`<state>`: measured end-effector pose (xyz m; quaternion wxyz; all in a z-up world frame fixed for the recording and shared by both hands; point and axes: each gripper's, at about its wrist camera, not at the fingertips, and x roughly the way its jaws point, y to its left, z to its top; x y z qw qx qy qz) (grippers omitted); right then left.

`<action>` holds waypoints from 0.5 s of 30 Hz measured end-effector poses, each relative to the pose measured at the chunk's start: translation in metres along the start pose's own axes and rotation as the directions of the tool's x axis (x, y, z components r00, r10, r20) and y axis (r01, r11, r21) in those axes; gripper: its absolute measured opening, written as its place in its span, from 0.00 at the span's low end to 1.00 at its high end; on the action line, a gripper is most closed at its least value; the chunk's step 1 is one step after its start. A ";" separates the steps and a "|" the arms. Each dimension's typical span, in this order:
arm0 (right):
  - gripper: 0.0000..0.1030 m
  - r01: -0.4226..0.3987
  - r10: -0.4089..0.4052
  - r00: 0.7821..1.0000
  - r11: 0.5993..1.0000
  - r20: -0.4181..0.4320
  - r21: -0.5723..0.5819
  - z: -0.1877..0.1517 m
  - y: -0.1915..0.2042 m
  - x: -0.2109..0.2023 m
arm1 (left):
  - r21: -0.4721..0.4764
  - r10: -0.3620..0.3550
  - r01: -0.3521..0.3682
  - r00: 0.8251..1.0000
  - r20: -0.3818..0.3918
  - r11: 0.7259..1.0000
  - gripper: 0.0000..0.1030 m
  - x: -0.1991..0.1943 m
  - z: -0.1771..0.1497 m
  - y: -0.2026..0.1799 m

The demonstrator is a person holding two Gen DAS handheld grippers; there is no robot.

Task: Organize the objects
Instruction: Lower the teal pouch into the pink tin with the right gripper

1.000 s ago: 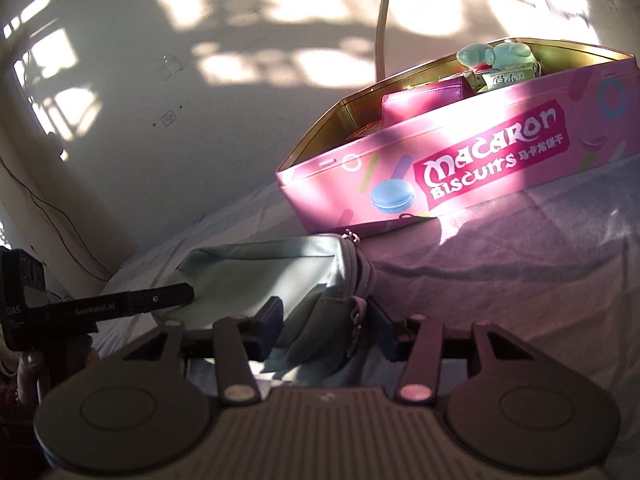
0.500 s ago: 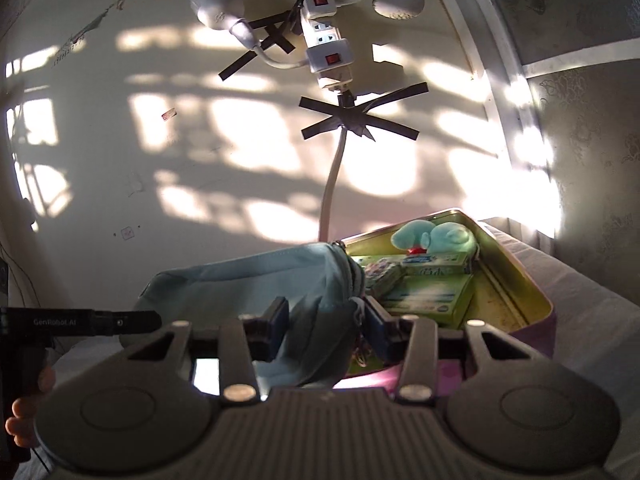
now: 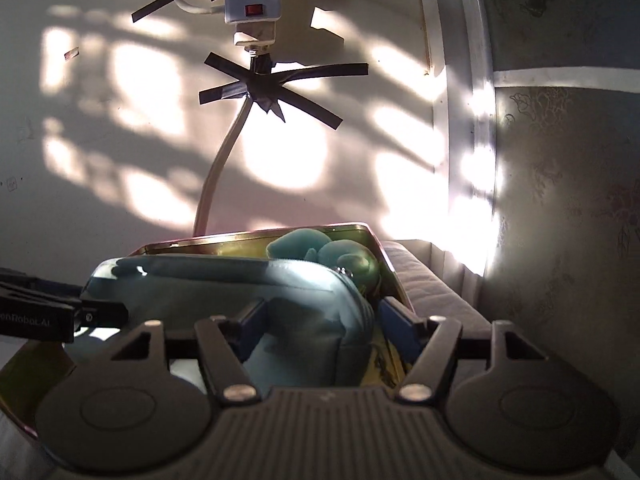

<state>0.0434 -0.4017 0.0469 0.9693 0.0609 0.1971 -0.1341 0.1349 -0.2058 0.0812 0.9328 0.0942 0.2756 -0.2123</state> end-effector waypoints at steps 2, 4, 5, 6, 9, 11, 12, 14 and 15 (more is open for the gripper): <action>0.67 -0.001 0.001 1.000 1.000 0.016 -0.008 0.002 0.007 -0.002 | 0.014 0.038 -0.038 0.999 -0.004 0.999 0.76 -0.007 0.001 0.000; 0.70 -0.004 0.003 0.998 1.000 0.057 0.024 0.002 0.008 -0.018 | 0.012 0.003 -0.003 1.000 0.009 1.000 0.77 -0.023 -0.006 0.003; 0.72 -0.013 0.008 0.996 0.998 0.090 0.054 0.001 0.007 -0.031 | 0.021 0.005 -0.005 1.000 0.013 1.000 0.77 -0.030 -0.009 0.001; 0.72 -0.025 0.017 0.994 0.997 0.110 0.078 0.000 0.006 -0.042 | 0.030 0.013 -0.014 1.000 0.013 0.999 0.77 -0.037 -0.013 0.000; 0.72 -0.049 0.029 0.990 0.989 0.140 0.141 -0.005 0.005 -0.071 | 0.045 0.014 -0.015 1.000 0.014 0.999 0.78 -0.057 -0.025 -0.004; 0.72 -0.069 0.044 0.988 0.983 0.149 0.172 -0.010 0.009 -0.088 | 0.042 0.014 -0.015 1.000 0.019 0.999 0.78 -0.069 -0.033 -0.004; 0.72 -0.077 0.050 0.988 0.980 0.149 0.186 -0.013 0.011 -0.095 | 0.037 0.016 -0.017 1.000 0.024 0.999 0.78 -0.076 -0.036 -0.004; 0.73 -0.088 0.058 0.988 0.973 0.141 0.213 -0.019 0.016 -0.107 | 0.024 0.020 -0.021 0.999 0.035 1.000 0.78 -0.087 -0.042 -0.002; 0.73 -0.093 0.064 0.989 0.970 0.136 0.224 -0.022 0.018 -0.113 | 0.014 0.022 -0.023 0.999 0.041 1.000 0.78 -0.094 -0.046 0.000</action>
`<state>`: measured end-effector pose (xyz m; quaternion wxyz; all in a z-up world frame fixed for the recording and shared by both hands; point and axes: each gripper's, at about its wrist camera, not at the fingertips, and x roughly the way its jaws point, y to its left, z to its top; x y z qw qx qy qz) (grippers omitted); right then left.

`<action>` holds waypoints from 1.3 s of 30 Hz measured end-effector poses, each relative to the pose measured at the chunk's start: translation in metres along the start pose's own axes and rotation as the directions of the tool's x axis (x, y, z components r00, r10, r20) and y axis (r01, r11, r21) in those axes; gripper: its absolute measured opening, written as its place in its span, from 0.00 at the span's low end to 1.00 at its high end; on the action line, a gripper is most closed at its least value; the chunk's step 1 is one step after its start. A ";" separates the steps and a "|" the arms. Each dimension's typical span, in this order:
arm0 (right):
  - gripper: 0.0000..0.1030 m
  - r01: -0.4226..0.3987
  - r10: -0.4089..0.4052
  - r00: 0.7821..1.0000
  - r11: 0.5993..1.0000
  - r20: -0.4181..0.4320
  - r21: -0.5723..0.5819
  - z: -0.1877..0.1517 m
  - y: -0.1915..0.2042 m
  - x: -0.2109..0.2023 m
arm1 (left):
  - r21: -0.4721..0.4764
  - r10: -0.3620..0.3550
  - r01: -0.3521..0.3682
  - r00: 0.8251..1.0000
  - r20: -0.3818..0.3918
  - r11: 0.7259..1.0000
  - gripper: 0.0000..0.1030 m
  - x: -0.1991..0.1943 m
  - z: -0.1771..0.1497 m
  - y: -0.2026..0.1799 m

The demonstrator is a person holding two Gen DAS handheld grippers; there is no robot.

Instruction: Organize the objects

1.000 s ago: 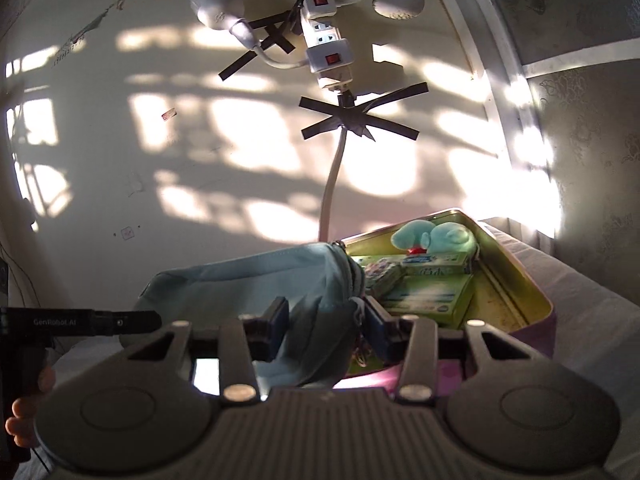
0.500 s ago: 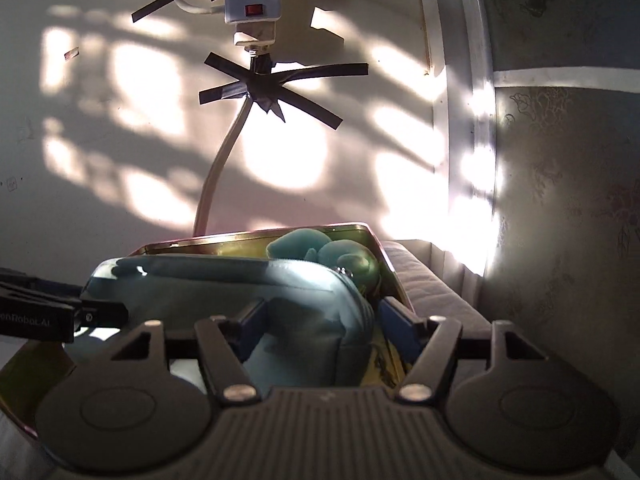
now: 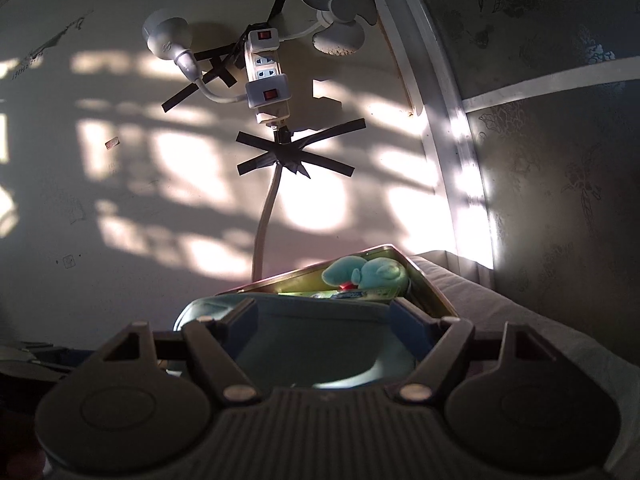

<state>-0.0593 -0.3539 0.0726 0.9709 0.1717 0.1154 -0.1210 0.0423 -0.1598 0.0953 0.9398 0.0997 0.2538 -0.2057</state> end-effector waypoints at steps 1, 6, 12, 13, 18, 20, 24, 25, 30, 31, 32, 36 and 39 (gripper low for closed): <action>0.73 -0.004 0.004 1.000 1.000 -0.008 0.012 -0.003 0.002 -0.005 | -0.007 0.004 -0.004 1.000 0.006 1.000 0.78 -0.006 -0.003 0.002; 0.73 -0.025 0.033 0.997 0.994 -0.067 0.111 -0.024 0.006 -0.025 | -0.026 0.025 -0.024 1.000 0.020 0.999 0.79 -0.028 -0.025 0.012; 0.73 -0.037 0.065 0.987 0.982 -0.148 0.187 -0.052 0.011 -0.042 | -0.033 0.036 -0.035 0.999 0.004 0.999 0.83 -0.043 -0.057 0.023; 0.73 -0.036 0.067 0.986 0.981 -0.156 0.192 -0.056 0.013 -0.044 | -0.032 0.033 -0.033 0.999 -0.001 0.999 0.84 -0.045 -0.061 0.024; 0.76 -0.033 0.063 0.984 0.983 -0.165 0.181 -0.069 0.027 -0.058 | -0.025 0.018 -0.018 1.000 -0.007 1.000 0.93 -0.053 -0.077 0.023; 0.77 -0.024 0.050 0.986 0.988 -0.161 0.155 -0.073 0.033 -0.063 | -0.030 0.013 -0.013 1.000 -0.011 0.999 0.96 -0.056 -0.083 0.022; 0.78 -0.010 0.027 0.988 0.993 -0.155 0.114 -0.077 0.041 -0.068 | -0.043 0.014 -0.016 0.999 -0.033 0.999 1.00 -0.055 -0.088 0.022; 0.79 -0.010 0.027 0.987 0.994 -0.156 0.110 -0.077 0.042 -0.068 | -0.046 0.021 -0.023 0.998 -0.062 0.999 1.00 -0.053 -0.090 0.021; 0.81 -0.026 0.045 0.985 0.993 -0.164 0.116 -0.077 0.046 -0.066 | -0.051 0.045 -0.051 0.994 -0.100 0.997 1.00 -0.052 -0.097 0.021; 0.81 -0.029 0.048 0.985 0.993 -0.166 0.118 -0.077 0.047 -0.066 | -0.056 0.047 -0.052 0.994 -0.101 0.997 1.00 -0.052 -0.098 0.022; 0.82 -0.033 0.053 0.984 0.992 -0.168 0.119 -0.078 0.047 -0.065 | -0.068 0.048 -0.055 0.994 -0.102 0.996 1.00 -0.054 -0.100 0.023; 0.84 -0.043 0.065 0.981 0.992 -0.182 0.121 -0.081 0.050 -0.062 | -0.095 0.078 -0.086 0.993 -0.085 0.992 1.00 -0.058 -0.104 0.027; 0.85 -0.047 0.069 0.980 0.992 -0.188 0.121 -0.083 0.052 -0.061 | -0.068 0.134 -0.138 0.989 -0.062 0.988 1.00 -0.061 -0.106 0.025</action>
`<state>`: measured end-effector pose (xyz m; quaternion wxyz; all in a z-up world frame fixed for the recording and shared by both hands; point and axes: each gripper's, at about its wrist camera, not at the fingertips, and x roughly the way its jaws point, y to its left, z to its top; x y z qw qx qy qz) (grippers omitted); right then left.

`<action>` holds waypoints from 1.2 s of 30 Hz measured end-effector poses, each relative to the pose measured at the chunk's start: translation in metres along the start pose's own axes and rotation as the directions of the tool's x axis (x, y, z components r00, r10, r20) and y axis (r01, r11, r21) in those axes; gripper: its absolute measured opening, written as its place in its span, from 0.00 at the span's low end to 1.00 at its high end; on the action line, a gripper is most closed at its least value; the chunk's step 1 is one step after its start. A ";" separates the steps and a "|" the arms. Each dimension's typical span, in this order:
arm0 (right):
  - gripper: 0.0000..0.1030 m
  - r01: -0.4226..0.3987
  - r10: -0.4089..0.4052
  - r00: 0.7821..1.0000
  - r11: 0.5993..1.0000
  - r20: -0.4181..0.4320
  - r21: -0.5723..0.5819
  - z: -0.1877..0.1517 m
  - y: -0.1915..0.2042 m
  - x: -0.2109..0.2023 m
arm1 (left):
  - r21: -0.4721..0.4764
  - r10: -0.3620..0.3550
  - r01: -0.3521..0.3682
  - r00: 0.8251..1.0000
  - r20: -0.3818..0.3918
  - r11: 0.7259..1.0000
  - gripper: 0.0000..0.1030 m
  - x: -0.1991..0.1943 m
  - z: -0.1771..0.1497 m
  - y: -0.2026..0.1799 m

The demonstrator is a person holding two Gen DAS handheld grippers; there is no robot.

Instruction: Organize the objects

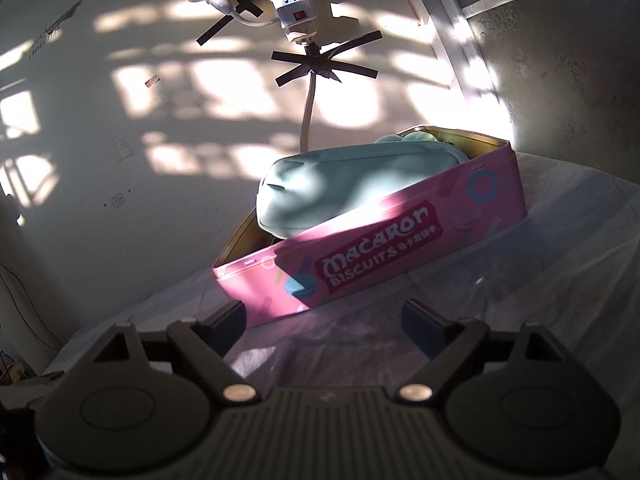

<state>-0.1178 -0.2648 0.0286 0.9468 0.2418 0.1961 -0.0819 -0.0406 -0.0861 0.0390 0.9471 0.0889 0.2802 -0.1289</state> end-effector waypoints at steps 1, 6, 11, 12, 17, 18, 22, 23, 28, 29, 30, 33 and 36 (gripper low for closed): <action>0.86 -0.002 0.002 1.000 1.000 -0.002 0.001 0.000 0.000 0.001 | 0.006 0.011 -0.011 1.000 0.000 1.000 1.00 0.000 0.000 0.000; 0.87 -0.010 0.010 1.000 1.000 -0.011 0.009 -0.002 0.000 0.003 | 0.011 0.022 -0.022 1.000 0.000 1.000 1.00 -0.001 0.000 0.001; 0.88 -0.010 0.010 1.000 1.000 -0.015 0.013 -0.003 0.000 0.003 | 0.026 0.039 -0.039 0.999 -0.001 0.999 1.00 -0.001 -0.001 -0.001; 0.88 -0.009 0.010 1.000 1.000 -0.014 0.015 -0.003 -0.001 0.003 | 0.035 0.047 -0.046 0.999 -0.004 0.998 1.00 -0.001 -0.001 -0.002; 0.88 -0.006 0.006 1.000 1.000 -0.011 0.022 -0.003 -0.002 0.001 | 0.046 0.053 -0.052 0.998 -0.016 0.998 1.00 0.000 -0.002 -0.005; 0.89 -0.006 0.006 1.000 1.000 -0.011 0.022 -0.003 -0.002 0.001 | 0.045 0.050 -0.049 0.999 -0.020 0.998 1.00 0.000 -0.002 -0.005; 0.89 -0.002 0.003 1.000 1.000 -0.008 0.027 -0.003 -0.004 0.001 | 0.047 0.051 -0.049 0.998 -0.031 0.998 1.00 0.001 -0.004 -0.006; 0.89 -0.002 0.002 1.000 1.000 -0.008 0.028 -0.003 -0.004 0.001 | 0.046 0.049 -0.047 0.998 -0.034 0.998 1.00 0.001 -0.004 -0.006; 0.89 -0.001 0.002 1.000 1.000 -0.010 0.024 -0.003 -0.003 0.001 | 0.038 0.039 -0.037 0.997 -0.061 0.999 1.00 0.004 -0.005 -0.006; 0.89 -0.001 0.002 1.000 1.000 -0.011 0.023 -0.003 -0.004 0.001 | 0.038 0.038 -0.036 0.997 -0.064 0.999 1.00 0.004 -0.005 -0.006; 0.89 -0.003 0.003 1.000 1.000 -0.013 0.020 -0.003 -0.004 0.002 | 0.038 0.038 -0.036 0.997 -0.066 0.999 1.00 0.004 -0.006 -0.006; 0.89 -0.004 0.005 1.000 1.000 -0.017 0.020 -0.002 -0.005 0.003 | 0.038 0.036 -0.034 0.997 -0.075 0.999 1.00 0.005 -0.005 -0.006; 0.89 -0.004 0.005 1.000 1.000 -0.018 0.018 -0.002 -0.005 0.003 | 0.031 0.033 -0.031 0.996 -0.086 0.999 1.00 0.006 -0.005 -0.005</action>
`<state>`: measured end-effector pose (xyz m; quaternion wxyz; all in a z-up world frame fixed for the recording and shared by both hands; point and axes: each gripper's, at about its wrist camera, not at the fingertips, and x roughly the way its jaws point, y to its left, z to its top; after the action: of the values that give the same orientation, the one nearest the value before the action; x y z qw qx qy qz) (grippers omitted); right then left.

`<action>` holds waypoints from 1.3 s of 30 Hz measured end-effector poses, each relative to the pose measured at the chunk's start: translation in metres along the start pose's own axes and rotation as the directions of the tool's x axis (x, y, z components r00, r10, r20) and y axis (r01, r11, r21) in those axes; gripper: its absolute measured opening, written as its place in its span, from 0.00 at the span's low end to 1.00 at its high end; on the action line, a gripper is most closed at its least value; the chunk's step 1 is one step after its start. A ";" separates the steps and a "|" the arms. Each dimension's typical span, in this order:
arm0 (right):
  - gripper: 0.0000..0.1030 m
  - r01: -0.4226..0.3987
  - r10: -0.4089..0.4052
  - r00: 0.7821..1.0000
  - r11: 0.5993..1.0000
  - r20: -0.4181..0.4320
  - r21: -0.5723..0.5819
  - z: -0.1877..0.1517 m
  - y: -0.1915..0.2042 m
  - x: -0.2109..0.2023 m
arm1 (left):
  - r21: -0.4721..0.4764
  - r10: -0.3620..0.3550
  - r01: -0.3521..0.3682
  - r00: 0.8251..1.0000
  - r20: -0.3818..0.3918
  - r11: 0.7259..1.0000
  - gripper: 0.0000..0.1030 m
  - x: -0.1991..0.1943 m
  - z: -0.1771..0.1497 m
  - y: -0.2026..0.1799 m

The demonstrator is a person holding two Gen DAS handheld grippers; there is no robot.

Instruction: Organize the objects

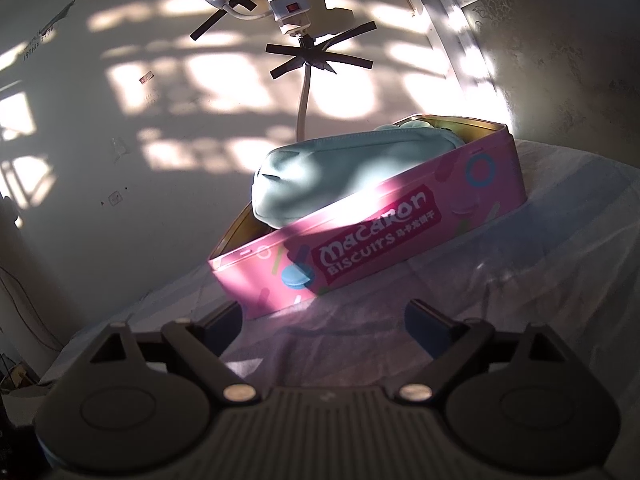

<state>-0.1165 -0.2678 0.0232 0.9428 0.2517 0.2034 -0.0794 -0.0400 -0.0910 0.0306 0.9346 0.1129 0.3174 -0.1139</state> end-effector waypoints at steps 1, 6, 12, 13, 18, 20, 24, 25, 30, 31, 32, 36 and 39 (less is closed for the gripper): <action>0.89 0.000 0.000 1.000 1.000 -0.001 -0.001 0.000 0.000 0.000 | 0.000 0.001 -0.001 1.000 -0.004 1.000 1.00 0.001 0.000 0.000; 0.90 -0.001 0.001 1.000 1.000 -0.006 -0.001 0.000 -0.002 0.002 | 0.004 0.010 -0.010 1.000 -0.016 1.000 1.00 0.002 0.000 -0.001; 0.90 -0.004 0.004 1.000 1.000 -0.008 -0.002 0.001 -0.003 0.002 | -0.001 0.006 -0.006 1.000 -0.025 1.000 1.00 0.003 0.000 -0.001; 0.90 -0.004 0.004 1.000 1.000 -0.008 -0.002 0.001 -0.003 0.003 | -0.001 0.009 -0.009 1.000 -0.027 1.000 1.00 0.003 0.000 -0.002; 0.90 -0.004 0.004 1.000 1.000 -0.009 -0.001 0.001 -0.004 0.003 | -0.006 0.005 -0.005 0.999 -0.037 1.000 1.00 0.005 0.000 -0.002; 0.90 -0.002 0.002 1.000 1.000 -0.009 0.002 0.000 -0.004 0.003 | -0.006 0.006 -0.006 0.999 -0.036 1.000 1.00 0.004 0.000 -0.002; 0.90 0.001 -0.001 1.000 1.000 -0.011 0.007 -0.001 -0.005 0.003 | 0.002 0.011 -0.011 0.998 -0.055 1.000 1.00 0.006 0.001 -0.004; 0.90 0.002 -0.002 1.000 1.000 -0.012 0.009 -0.001 -0.005 0.004 | 0.003 0.009 -0.008 0.998 -0.062 1.000 1.00 0.006 0.001 -0.004; 0.90 0.007 -0.007 1.000 1.000 -0.006 0.011 -0.002 -0.004 0.002 | 0.004 0.001 0.000 0.997 -0.073 1.000 1.00 0.007 0.000 -0.005; 0.90 0.008 -0.008 1.000 1.000 -0.006 0.013 -0.001 -0.003 0.002 | 0.003 0.000 0.000 0.997 -0.076 1.000 1.00 0.007 0.000 -0.005; 0.90 0.009 -0.009 1.000 1.000 -0.006 0.014 -0.001 -0.003 0.002 | 0.002 -0.002 0.002 0.997 -0.079 1.000 1.00 0.007 0.000 -0.005; 0.90 0.013 -0.013 1.000 1.000 -0.002 0.020 -0.002 -0.003 0.001 | -0.001 -0.005 0.005 0.996 -0.089 1.000 1.00 0.009 0.001 -0.004; 0.90 0.013 -0.013 1.000 1.000 -0.002 0.019 -0.001 -0.003 0.001 | -0.002 -0.008 0.007 0.996 -0.094 1.000 1.00 0.009 0.001 -0.004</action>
<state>-0.1165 -0.2695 0.0202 0.9396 0.2595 0.2054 -0.0874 -0.0336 -0.0966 0.0251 0.9184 0.1160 0.3614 -0.1117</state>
